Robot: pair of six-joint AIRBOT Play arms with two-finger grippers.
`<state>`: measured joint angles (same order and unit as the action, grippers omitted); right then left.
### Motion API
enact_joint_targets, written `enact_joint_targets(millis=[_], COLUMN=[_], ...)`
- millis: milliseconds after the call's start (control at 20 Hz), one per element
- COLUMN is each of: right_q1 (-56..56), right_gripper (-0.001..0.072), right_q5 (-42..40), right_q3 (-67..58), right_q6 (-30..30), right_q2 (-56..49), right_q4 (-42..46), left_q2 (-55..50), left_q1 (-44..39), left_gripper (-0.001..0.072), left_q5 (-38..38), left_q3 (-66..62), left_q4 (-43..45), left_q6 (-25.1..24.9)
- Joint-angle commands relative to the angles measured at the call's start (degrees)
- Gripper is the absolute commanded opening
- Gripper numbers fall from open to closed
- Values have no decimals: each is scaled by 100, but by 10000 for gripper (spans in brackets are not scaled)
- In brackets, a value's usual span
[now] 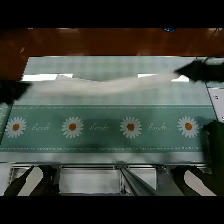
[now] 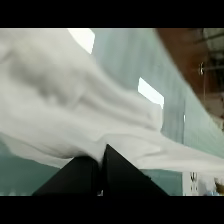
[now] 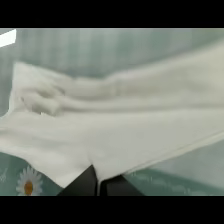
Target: Fold the shirts.
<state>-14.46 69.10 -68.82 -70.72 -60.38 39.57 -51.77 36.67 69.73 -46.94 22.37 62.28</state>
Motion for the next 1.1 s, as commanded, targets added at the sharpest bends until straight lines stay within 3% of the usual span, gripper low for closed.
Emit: enact_joint_targets(millis=[0, 200, 250, 350, 500, 750, 950, 1050], right_q1=[39, 39, 39, 39, 39, 39, 39, 39], right_gripper=[19, 19, 19, 19, 19, 19, 19, 19], right_q5=[-50, -46, -13, 313, 918, 1609, 1781, 1602], right_q3=[-2345, -3488, -3491, -3491, -3491, -3491, -2999, -2286], right_q6=[-542, -769, -876, -1108, -1145, -1464, -1589, -1633], right_q2=[358, 1073, 1320, 1805, 2387, 2848, 2846, 2820], right_q4=[623, 1296, 1572, 2114, 2411, 2940, 3130, 2975], left_q2=[1080, 1812, 1932, 2157, 2520, 2837, 2618, 2240], left_q1=[15, 9, -15, -354, -1325, -2562, -2708, -2708], left_gripper=[29, 29, 29, 30, 30, 30, 30, 30], left_q5=[-833, -1451, -1589, -1725, -1635, -352, 422, 855], left_q3=[-1598, -3259, -3606, -4251, -4621, -4581, -4446, -4181], left_q4=[-647, 168, 767, 2205, 4028, 6387, 6870, 6732], left_q6=[13, 7, 44, 656, 1141, 2302, 3222, 3300])
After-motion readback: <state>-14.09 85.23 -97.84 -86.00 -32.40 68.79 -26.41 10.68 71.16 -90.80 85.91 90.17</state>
